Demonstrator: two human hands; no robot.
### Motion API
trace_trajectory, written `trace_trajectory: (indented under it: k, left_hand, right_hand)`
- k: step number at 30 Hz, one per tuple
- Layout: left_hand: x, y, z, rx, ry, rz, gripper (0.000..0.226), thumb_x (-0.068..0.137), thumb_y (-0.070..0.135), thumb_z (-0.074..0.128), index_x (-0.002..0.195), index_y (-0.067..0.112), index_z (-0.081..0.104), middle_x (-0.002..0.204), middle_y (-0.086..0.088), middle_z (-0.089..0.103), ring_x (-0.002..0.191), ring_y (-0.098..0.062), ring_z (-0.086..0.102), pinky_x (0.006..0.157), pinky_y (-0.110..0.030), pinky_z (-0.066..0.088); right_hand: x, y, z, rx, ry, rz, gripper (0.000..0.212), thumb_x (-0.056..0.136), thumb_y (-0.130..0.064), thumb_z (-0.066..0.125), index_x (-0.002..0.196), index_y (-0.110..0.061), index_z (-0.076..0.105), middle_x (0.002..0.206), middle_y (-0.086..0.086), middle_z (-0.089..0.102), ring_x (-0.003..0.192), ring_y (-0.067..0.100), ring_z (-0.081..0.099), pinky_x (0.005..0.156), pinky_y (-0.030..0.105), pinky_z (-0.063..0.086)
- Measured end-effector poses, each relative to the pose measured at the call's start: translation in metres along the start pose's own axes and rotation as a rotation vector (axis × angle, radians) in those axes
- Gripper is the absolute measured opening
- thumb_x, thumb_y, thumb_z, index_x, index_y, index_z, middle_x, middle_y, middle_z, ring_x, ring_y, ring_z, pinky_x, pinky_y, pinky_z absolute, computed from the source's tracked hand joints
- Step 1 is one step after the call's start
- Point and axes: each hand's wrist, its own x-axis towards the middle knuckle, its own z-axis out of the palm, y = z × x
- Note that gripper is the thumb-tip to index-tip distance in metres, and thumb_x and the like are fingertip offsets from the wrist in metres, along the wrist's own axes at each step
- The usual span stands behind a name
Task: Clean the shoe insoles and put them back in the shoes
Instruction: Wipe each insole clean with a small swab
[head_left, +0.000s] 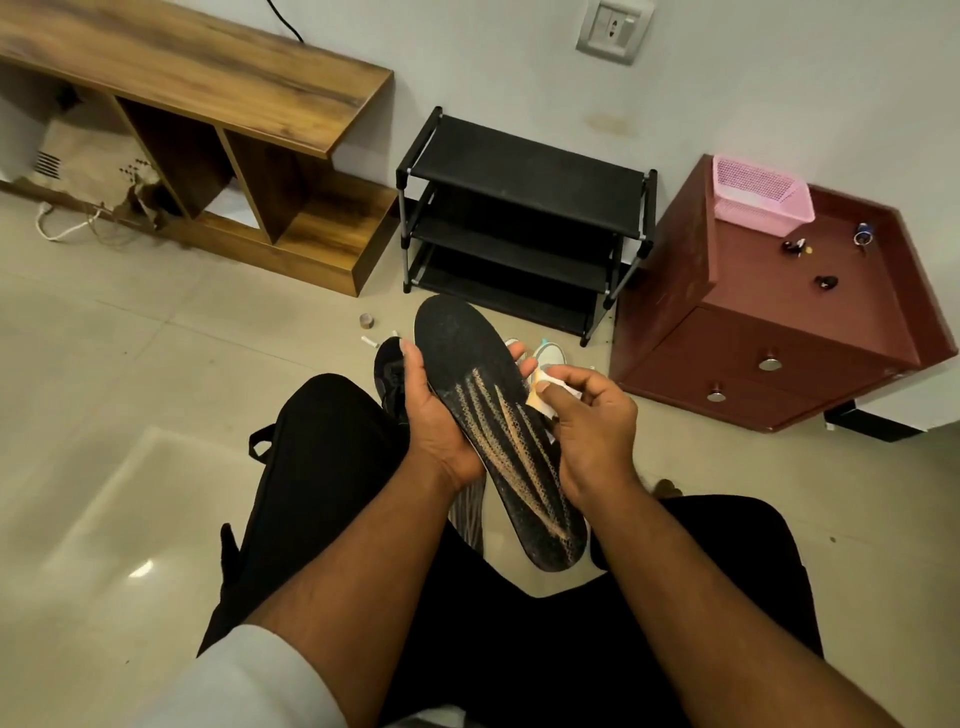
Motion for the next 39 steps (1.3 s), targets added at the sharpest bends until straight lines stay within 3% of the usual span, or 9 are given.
trace_trajectory:
  k: [2, 6, 11, 14, 18, 20, 26, 32, 39]
  left_hand:
    - [0.0, 0.003, 0.003, 0.005, 0.002, 0.0, 0.103, 0.079, 0.088, 0.021, 0.095, 0.005, 0.079, 0.115, -0.018, 0.07, 0.103, -0.029, 0.069, 0.082, -0.041, 0.058]
    - [-0.002, 0.003, 0.004, 0.016, -0.056, -0.035, 0.107, 0.077, 0.09, 0.024, 0.112, 0.001, 0.072, 0.121, -0.02, 0.063, 0.114, -0.034, 0.061, 0.1, -0.049, 0.049]
    - [-0.004, 0.0, 0.007, 0.055, -0.066, -0.033, 0.095, 0.086, 0.081, 0.019, 0.096, 0.008, 0.079, 0.108, -0.017, 0.072, 0.1, -0.028, 0.071, 0.089, -0.04, 0.051]
    - [-0.003, 0.0, 0.004, 0.085, -0.026, -0.018, 0.081, 0.09, 0.071, 0.025, 0.094, 0.01, 0.079, 0.103, -0.015, 0.072, 0.094, -0.025, 0.071, 0.088, -0.038, 0.052]
    - [-0.001, -0.004, -0.005, 0.07, 0.014, 0.005, 0.07, 0.089, 0.062, 0.031, 0.098, 0.009, 0.077, 0.107, -0.013, 0.068, 0.101, -0.025, 0.065, 0.113, -0.041, 0.037]
    - [0.0, -0.005, -0.006, 0.073, 0.014, 0.006, 0.07, 0.092, 0.06, 0.03, 0.096, 0.01, 0.078, 0.106, -0.013, 0.071, 0.098, -0.024, 0.068, 0.105, -0.038, 0.044]
    - [-0.004, -0.005, -0.001, 0.118, -0.06, -0.087, 0.082, 0.088, 0.074, 0.028, 0.114, 0.01, 0.073, 0.119, -0.019, 0.068, 0.105, -0.03, 0.068, 0.092, -0.045, 0.049]
    - [0.002, -0.004, -0.004, 0.088, 0.007, -0.044, 0.087, 0.088, 0.075, 0.036, 0.128, 0.003, 0.061, 0.128, -0.021, 0.062, 0.118, -0.031, 0.061, 0.099, -0.041, 0.05]
    - [0.005, -0.01, 0.001, 0.11, 0.015, -0.107, 0.066, 0.099, 0.052, 0.032, 0.081, 0.01, 0.08, 0.086, -0.013, 0.073, 0.077, -0.022, 0.073, 0.07, -0.03, 0.06]
  right_hand:
    - [0.001, -0.003, -0.001, -0.218, -0.013, -0.172, 0.02, 0.08, -0.006, 0.071, 0.082, -0.025, 0.072, 0.087, -0.005, 0.072, 0.088, 0.014, 0.067, 0.081, 0.038, 0.057]
    - [0.002, -0.013, -0.001, -0.552, -0.179, -0.513, 0.014, 0.083, -0.01, 0.068, 0.094, -0.017, 0.073, 0.093, -0.005, 0.07, 0.09, 0.008, 0.063, 0.08, 0.022, 0.051]
    - [0.004, -0.01, 0.013, -0.842, -0.173, -0.767, 0.016, 0.083, -0.004, 0.063, 0.095, -0.008, 0.072, 0.093, 0.004, 0.069, 0.087, 0.014, 0.062, 0.08, 0.025, 0.051]
    - [-0.003, -0.012, 0.025, -0.802, -0.166, -0.806, 0.016, 0.081, -0.001, 0.065, 0.093, -0.007, 0.073, 0.091, 0.005, 0.07, 0.085, 0.013, 0.062, 0.08, 0.024, 0.051]
    - [-0.023, -0.009, 0.037, -0.832, -0.345, -0.857, 0.018, 0.079, 0.0, 0.062, 0.091, -0.008, 0.073, 0.089, 0.004, 0.07, 0.083, 0.015, 0.063, 0.08, 0.031, 0.053]
    - [-0.018, -0.009, 0.032, -0.856, -0.344, -0.86, 0.017, 0.079, -0.001, 0.062, 0.09, -0.009, 0.073, 0.087, 0.003, 0.069, 0.082, 0.014, 0.061, 0.079, 0.032, 0.052]
    - [0.012, -0.019, 0.007, -0.931, -0.163, -0.736, 0.014, 0.082, -0.003, 0.064, 0.091, -0.01, 0.073, 0.088, 0.002, 0.069, 0.081, 0.005, 0.057, 0.073, -0.002, 0.035]
    - [-0.017, -0.017, 0.02, -0.929, -0.419, -0.888, 0.015, 0.081, -0.003, 0.065, 0.091, -0.011, 0.073, 0.089, 0.002, 0.07, 0.083, 0.011, 0.062, 0.084, 0.024, 0.051]
    - [0.014, -0.036, 0.024, -0.994, -0.497, -0.954, 0.014, 0.085, -0.007, 0.061, 0.093, -0.012, 0.071, 0.091, 0.001, 0.069, 0.088, 0.012, 0.061, 0.088, 0.029, 0.049]
